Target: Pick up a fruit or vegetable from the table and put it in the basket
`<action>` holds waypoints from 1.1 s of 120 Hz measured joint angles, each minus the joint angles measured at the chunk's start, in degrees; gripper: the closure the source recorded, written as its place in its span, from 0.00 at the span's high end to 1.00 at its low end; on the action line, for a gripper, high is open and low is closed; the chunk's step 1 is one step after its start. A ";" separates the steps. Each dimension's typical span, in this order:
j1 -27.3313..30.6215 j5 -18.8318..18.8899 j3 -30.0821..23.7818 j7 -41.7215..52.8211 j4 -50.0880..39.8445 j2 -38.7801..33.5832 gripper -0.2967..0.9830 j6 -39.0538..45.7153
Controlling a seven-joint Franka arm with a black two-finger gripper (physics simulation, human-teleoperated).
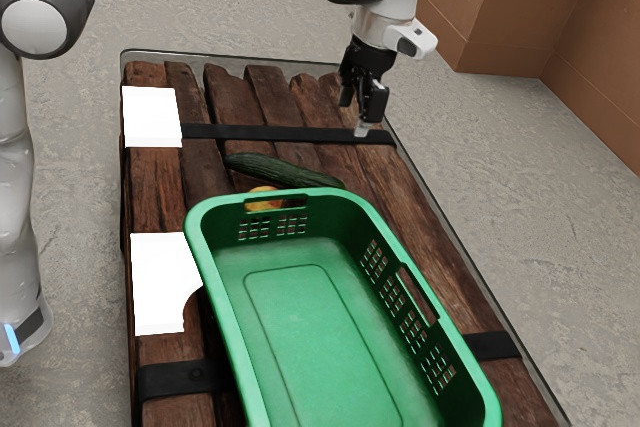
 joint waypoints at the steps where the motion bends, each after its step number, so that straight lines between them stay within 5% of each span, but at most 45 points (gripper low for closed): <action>1: 0.00 0.00 0.00 0.00 0.00 0.00 0.77 0.02; 7: 4.07 1.57 -5.50 0.16 19.17 13.52 0.77 -1.65; 16: 4.97 3.07 -8.28 0.36 28.61 20.17 0.77 -3.50; 65: 6.20 1.32 -0.45 -2.88 30.45 18.72 0.77 -8.28; 81: 6.20 0.34 0.70 -2.05 26.46 13.70 0.77 -11.32; 95: 6.28 -1.71 7.46 -0.18 20.76 11.59 0.77 -12.35; 108: 7.58 -1.59 9.57 1.47 0.52 -2.30 0.77 -8.95; 132: 6.41 2.90 10.19 3.84 -19.70 -18.94 0.77 -0.81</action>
